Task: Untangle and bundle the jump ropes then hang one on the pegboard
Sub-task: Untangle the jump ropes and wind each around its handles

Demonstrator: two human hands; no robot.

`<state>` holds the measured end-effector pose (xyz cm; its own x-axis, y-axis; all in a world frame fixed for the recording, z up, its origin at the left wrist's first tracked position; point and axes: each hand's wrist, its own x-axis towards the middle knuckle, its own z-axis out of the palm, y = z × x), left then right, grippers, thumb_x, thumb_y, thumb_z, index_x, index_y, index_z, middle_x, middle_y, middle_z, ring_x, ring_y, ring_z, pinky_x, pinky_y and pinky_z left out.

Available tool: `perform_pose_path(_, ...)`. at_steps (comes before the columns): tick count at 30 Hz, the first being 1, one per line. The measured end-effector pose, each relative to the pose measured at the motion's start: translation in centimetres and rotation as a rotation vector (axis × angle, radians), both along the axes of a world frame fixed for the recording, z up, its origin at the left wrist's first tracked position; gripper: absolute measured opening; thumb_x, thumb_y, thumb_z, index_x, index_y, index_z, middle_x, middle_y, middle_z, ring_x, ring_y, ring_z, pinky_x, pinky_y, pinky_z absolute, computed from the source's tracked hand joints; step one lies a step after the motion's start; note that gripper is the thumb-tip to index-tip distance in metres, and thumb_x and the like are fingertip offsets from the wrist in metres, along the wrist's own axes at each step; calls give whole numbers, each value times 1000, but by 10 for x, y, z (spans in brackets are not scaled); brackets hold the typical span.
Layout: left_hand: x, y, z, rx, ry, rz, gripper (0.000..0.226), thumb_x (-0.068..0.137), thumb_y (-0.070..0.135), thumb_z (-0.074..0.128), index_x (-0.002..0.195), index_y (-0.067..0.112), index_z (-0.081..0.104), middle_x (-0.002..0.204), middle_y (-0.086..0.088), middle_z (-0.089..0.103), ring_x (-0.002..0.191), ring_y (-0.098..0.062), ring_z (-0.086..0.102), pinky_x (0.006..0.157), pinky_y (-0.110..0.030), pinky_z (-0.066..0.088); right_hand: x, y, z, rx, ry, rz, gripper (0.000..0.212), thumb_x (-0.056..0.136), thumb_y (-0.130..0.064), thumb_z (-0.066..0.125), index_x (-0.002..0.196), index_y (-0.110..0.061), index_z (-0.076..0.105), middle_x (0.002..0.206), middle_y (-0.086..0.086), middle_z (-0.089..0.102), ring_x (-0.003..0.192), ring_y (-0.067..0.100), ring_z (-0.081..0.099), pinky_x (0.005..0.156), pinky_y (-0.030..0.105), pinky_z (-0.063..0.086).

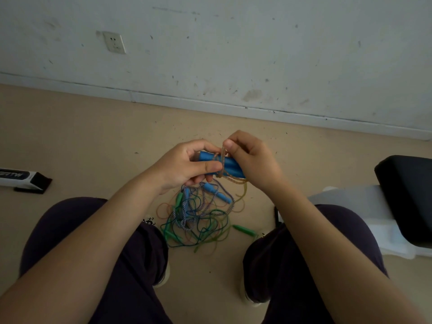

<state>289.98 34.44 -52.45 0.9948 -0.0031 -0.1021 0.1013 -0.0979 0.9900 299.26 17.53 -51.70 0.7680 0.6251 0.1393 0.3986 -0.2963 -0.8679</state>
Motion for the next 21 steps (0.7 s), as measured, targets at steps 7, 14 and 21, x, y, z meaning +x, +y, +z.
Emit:
perform_pose_path(7, -1, 1, -2, 114, 106, -60, 16, 98, 27, 60, 108, 17, 53, 68, 2, 68, 50, -8, 52, 42, -18, 37, -4, 10, -5, -57, -120, -63, 17, 98, -26, 57, 82, -24, 57, 54, -9, 46, 48, 3, 43, 47, 15, 33)
perform_pose_path(14, -7, 6, 10, 297, 303, -258, 54, 80, 67, 54, 93, 15, 59, 65, 2, 67, 46, -10, 51, 42, -20, 37, -13, 10, -4, -96, -253, 47, 17, 96, -21, 61, 87, -7, 65, 55, -11, 48, 50, 5, 45, 48, 17, 34)
perform_pose_path(21, -8, 5, 7, 341, 212, -152, 54, 72, 65, 62, 80, 12, 67, 51, 5, 61, 40, -4, 48, 46, -12, 39, -13, 11, -2, -71, -67, 70, 10, 96, -24, 61, 97, -15, 57, 56, 0, 52, 47, 8, 43, 48, 27, 38)
